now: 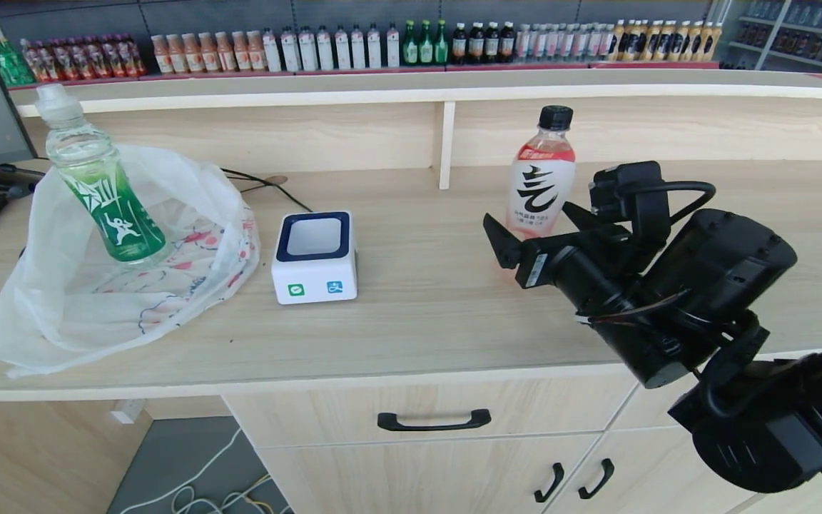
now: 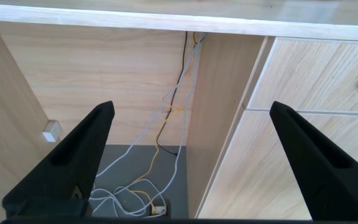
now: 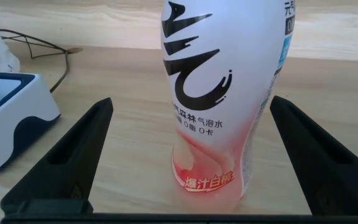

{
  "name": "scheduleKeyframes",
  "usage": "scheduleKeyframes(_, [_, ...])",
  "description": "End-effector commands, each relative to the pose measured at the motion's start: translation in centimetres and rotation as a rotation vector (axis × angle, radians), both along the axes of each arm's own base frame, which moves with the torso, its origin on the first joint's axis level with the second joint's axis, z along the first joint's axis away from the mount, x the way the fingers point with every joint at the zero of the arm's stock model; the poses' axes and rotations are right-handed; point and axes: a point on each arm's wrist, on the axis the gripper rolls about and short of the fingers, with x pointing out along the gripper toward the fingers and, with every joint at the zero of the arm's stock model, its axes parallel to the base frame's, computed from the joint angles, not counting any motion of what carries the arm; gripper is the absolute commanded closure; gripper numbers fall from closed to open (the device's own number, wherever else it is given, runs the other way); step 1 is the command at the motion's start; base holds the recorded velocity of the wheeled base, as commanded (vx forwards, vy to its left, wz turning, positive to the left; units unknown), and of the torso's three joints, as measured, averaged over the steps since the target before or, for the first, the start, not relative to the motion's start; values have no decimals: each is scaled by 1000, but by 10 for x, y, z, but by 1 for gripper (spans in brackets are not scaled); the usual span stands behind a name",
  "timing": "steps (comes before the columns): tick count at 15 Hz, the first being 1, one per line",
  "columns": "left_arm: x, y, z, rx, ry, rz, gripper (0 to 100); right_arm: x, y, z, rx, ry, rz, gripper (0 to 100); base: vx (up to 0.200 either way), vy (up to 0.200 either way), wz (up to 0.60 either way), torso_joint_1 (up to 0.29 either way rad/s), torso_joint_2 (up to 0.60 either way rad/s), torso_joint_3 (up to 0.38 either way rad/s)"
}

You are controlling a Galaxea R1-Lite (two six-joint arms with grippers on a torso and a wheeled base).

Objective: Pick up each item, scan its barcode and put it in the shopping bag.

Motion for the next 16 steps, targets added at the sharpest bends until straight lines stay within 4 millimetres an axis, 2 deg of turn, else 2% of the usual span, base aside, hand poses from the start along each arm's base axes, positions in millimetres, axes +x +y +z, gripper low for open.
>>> scheduleKeyframes(1, [0,0,0,0,-1,1,0,13,6,-5,-2,1,-7,0,0,0,0,0,0,0])
scheduleKeyframes(5, [0,0,0,0,-1,1,0,28,6,-2,13,-21,-29,0,0,0,0,0,0,0])
scheduleKeyframes(9, [0,0,0,0,-1,1,0,34,-2,1,13,-30,-44,0,0,0,0,0,0,0])
scheduleKeyframes(16, [0,0,0,0,-1,1,0,46,0,-1,5,-40,-28,0,0,0,0,0,0,0])
